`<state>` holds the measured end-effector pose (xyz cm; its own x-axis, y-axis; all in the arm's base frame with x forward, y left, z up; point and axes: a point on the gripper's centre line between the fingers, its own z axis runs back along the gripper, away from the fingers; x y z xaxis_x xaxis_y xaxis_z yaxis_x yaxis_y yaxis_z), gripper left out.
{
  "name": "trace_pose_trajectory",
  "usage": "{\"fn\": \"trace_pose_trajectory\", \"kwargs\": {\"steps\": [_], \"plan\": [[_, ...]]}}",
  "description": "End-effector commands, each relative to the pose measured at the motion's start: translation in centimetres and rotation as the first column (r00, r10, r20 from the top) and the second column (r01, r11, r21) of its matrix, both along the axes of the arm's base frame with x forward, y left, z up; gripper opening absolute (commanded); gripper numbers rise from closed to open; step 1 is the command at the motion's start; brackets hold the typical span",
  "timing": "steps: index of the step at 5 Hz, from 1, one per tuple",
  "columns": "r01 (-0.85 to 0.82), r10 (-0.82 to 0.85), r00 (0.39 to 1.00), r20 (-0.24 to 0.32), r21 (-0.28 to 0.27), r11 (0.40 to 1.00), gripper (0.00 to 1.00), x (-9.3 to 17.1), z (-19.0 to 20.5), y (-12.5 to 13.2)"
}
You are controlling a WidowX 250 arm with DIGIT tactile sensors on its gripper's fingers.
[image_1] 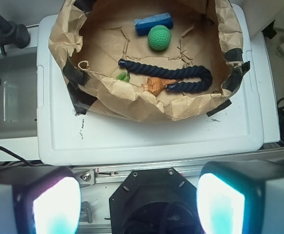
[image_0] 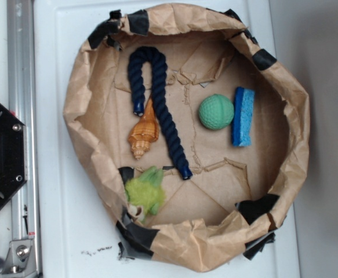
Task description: Grab the green ball.
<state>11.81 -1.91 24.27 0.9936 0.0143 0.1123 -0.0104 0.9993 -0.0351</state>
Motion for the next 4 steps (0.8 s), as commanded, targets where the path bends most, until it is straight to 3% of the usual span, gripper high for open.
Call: {"fn": "trace_pose_trajectory", "kwargs": {"steps": [1,2,3,4], "plan": [[0.0,0.0,1.0,0.0,0.0,1.0,1.0,0.0,0.0,0.0],[0.082,-0.086,0.994,0.066,0.061,0.995,1.0,4.8,-3.7,-0.4],[0.134,-0.144,0.983,0.112,0.087,0.987,1.0,8.9,-6.6,0.7],[0.143,-0.154,0.982,0.111,0.107,0.984,1.0,11.6,-9.9,2.0]]}}
